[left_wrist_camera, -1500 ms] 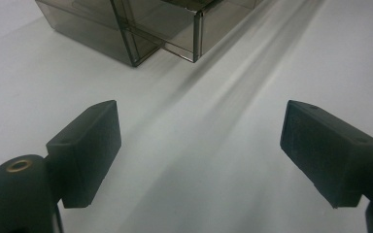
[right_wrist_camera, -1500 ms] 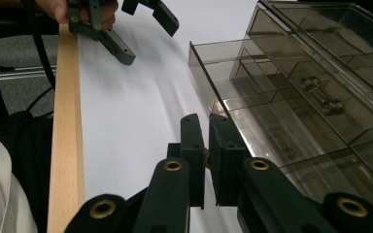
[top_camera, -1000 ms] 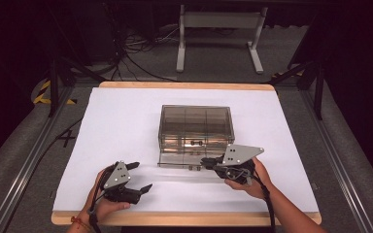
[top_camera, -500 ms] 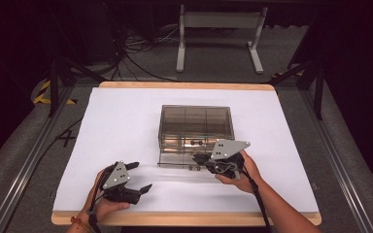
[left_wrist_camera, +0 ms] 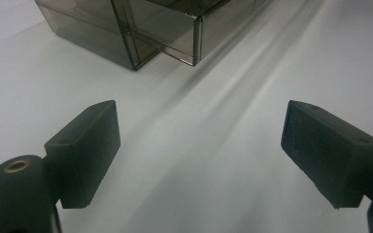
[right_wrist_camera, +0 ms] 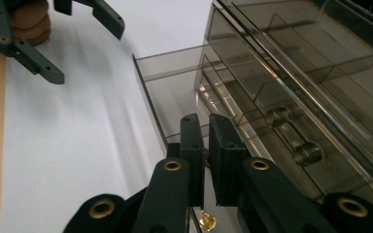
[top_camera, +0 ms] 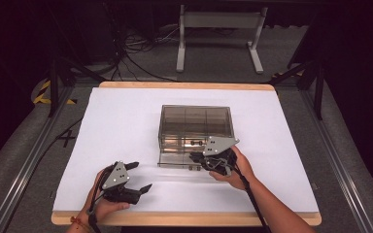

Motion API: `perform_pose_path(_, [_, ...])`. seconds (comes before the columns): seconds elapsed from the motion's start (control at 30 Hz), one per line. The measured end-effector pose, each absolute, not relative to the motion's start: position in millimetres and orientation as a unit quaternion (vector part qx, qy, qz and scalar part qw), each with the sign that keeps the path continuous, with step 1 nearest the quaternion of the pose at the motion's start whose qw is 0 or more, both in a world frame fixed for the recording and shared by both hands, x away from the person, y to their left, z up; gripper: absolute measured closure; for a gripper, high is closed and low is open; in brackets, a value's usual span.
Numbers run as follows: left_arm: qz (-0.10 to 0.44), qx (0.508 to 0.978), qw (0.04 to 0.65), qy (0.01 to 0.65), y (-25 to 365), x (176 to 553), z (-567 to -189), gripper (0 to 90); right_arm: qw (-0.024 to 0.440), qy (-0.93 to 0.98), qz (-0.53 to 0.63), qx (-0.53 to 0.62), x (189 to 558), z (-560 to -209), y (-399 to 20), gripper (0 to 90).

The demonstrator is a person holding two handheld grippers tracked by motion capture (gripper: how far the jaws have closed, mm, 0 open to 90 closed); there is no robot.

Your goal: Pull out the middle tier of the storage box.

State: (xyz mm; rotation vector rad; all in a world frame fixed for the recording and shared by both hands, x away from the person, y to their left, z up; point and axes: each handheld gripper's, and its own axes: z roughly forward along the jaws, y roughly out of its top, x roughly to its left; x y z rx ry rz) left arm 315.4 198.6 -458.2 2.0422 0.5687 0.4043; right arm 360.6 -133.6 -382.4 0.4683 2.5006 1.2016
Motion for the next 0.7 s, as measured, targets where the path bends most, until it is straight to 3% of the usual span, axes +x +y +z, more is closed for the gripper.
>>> perform_pose_path(0.7, [0.167, 0.837, 0.469, 0.227, 197.9, 315.0, -458.2, 14.7, 0.155, 0.876, 0.409, 0.201, 366.6, -397.4, -140.1, 81.0])
